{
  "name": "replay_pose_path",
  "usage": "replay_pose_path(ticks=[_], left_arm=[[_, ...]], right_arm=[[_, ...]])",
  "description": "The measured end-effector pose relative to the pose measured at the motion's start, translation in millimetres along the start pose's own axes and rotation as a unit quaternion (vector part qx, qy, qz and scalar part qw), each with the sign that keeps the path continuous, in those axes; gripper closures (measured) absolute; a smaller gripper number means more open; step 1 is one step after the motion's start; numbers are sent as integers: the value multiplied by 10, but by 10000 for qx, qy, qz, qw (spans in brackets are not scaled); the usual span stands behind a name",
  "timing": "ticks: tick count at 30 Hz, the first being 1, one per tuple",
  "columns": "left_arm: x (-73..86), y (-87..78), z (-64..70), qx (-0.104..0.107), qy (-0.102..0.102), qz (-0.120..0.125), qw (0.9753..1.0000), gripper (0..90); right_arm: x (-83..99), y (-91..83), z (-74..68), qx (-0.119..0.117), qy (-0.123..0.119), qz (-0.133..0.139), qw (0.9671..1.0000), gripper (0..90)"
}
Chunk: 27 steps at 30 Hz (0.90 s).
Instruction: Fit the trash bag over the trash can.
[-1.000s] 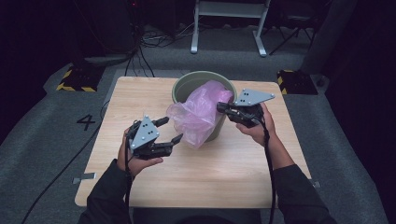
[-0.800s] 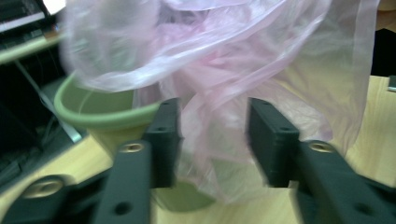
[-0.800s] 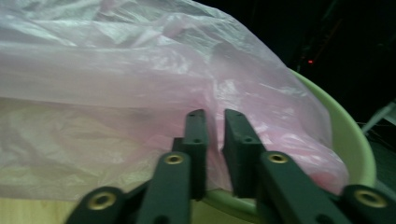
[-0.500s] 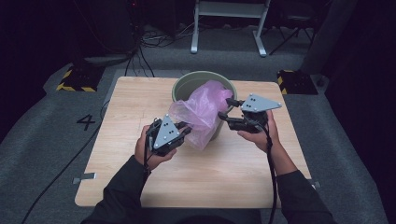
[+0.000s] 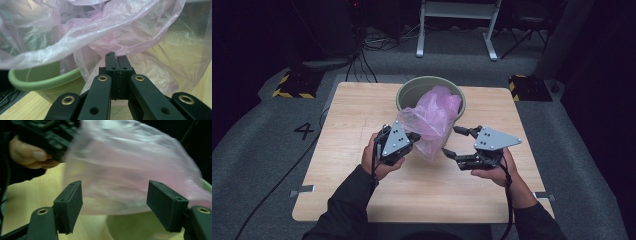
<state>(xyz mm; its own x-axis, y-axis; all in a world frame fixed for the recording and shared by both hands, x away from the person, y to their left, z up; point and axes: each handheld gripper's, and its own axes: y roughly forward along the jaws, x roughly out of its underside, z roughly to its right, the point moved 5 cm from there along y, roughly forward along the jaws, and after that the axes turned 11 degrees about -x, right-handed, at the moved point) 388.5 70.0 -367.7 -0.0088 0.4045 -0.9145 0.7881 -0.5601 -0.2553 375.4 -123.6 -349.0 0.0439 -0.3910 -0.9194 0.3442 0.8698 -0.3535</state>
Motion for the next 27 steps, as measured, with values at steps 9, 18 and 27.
replay_pose_path(ticks=[9,18,27], left_arm=[[-39,30,80,92,91,48,9999,900],[80,-120,-212,25,-256,107,9996,899],[329,-211,-459,-175,-533,-92,9984,899]], right_arm=[[-2,186,-97,404,257,-57,9988,511],[119,22,163,875,685,1,9938,895],[360,-168,425,1255,1118,-149,9857,900]])
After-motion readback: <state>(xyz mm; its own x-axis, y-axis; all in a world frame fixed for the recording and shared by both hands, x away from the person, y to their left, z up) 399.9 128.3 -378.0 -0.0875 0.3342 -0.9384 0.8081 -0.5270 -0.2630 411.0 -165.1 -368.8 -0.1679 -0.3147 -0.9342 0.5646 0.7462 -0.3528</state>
